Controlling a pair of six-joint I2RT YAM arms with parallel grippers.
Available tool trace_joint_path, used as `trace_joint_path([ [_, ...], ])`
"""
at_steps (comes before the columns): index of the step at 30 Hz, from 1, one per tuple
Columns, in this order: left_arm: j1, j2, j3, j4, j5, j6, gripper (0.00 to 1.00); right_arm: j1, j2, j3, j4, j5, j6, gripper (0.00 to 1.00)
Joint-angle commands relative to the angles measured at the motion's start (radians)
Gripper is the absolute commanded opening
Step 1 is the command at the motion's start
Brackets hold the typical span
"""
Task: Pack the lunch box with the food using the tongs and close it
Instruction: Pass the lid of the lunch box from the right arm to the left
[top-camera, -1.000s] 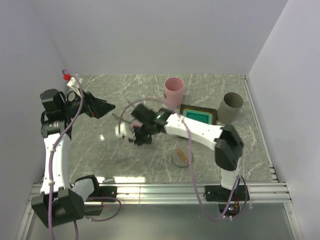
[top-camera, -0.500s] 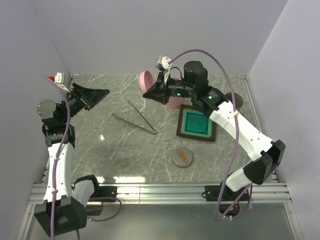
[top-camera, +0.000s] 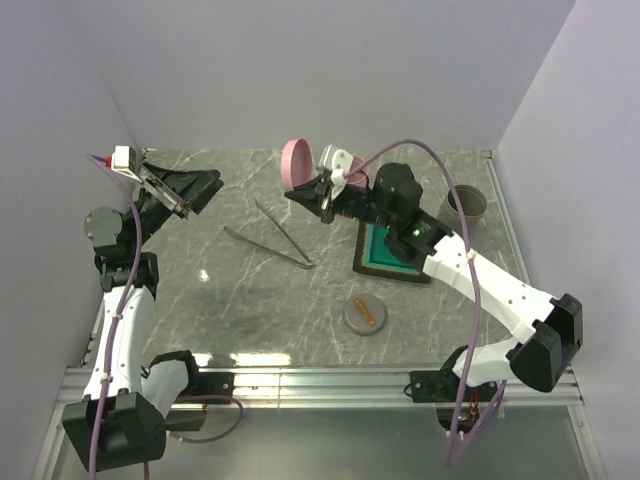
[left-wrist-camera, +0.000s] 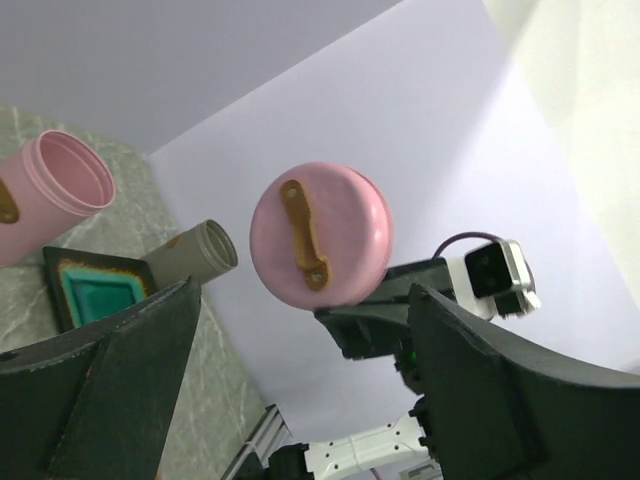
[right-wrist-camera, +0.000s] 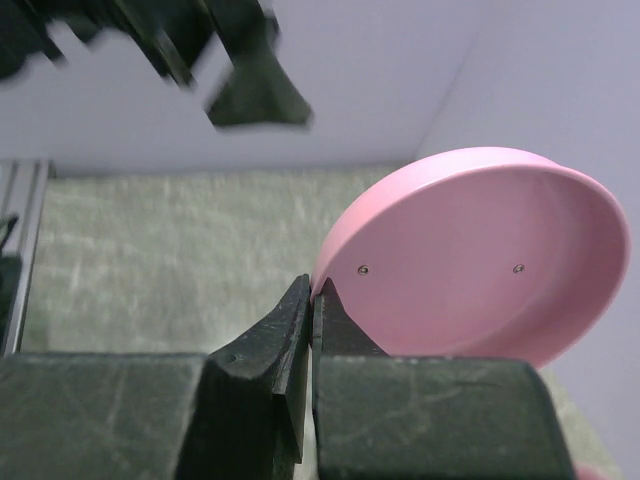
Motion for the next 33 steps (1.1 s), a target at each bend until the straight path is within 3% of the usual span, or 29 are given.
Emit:
trace_joint_path([
  [1,-0.021,-0.021,0.019,0.089,-0.023,-0.042,0.89,0.075,-0.038,-0.044,0.369,0.063,0.010,0.00],
  [14,-0.142,-0.043,0.004,0.171,-0.031,-0.054,0.69,0.205,0.009,-0.050,0.436,0.118,-0.088,0.00],
  [33,-0.203,0.020,0.051,0.223,-0.043,-0.088,0.65,0.245,0.038,-0.056,0.472,0.129,-0.103,0.00],
])
